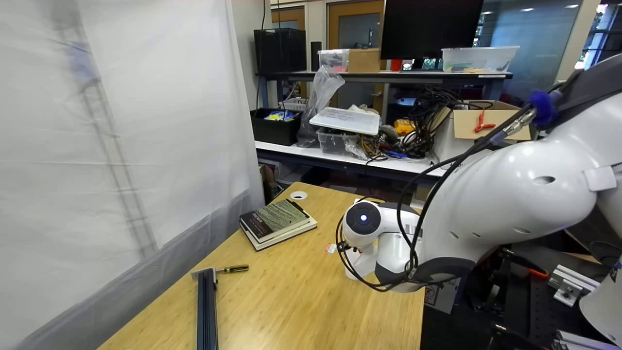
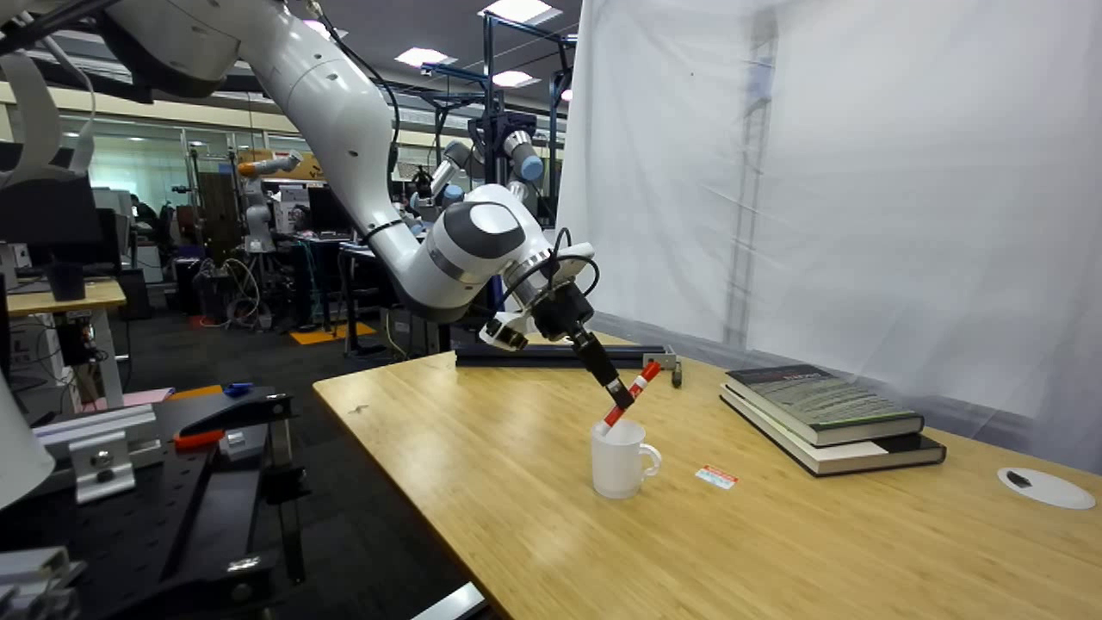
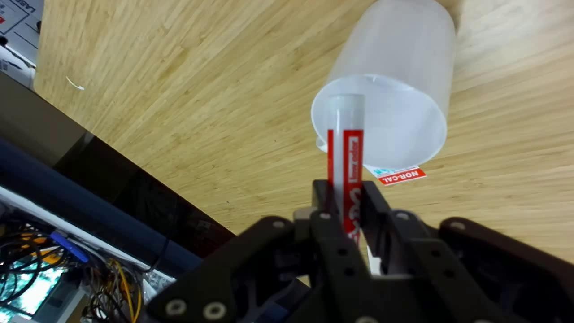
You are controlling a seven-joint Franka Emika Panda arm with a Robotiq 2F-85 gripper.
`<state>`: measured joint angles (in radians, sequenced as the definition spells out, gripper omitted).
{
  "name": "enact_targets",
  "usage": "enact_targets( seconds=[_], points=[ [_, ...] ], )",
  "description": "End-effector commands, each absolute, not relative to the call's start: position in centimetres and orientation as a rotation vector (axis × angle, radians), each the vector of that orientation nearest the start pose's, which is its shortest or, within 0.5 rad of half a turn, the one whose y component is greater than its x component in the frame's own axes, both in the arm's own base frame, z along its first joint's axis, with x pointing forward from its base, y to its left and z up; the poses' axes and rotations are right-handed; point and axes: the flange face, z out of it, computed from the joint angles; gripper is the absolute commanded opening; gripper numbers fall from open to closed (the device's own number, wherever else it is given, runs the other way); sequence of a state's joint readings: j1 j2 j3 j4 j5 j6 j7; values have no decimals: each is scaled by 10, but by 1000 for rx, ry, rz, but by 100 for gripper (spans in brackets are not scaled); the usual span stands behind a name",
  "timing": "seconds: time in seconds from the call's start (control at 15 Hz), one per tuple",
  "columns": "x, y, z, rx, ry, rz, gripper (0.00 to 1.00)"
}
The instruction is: Put the marker into the mug.
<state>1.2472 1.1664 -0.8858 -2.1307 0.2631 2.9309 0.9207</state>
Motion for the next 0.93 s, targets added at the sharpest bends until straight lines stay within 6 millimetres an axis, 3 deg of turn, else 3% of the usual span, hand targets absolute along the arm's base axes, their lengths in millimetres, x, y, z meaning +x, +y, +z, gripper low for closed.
enact_targets(
  seconds=[0.0, 0.47, 0.53, 0.6, 0.73, 0.87],
  points=[
    [530, 131, 63, 2431, -568, 708, 5],
    [531, 133, 54, 2435, -550, 699, 5],
    [531, 134, 54, 2435, -556, 699, 18],
    [531, 133, 53, 2438, -552, 697, 44],
    [533, 134, 54, 2441, -550, 695, 50],
    [534, 135, 54, 2442, -547, 695, 66]
  ],
)
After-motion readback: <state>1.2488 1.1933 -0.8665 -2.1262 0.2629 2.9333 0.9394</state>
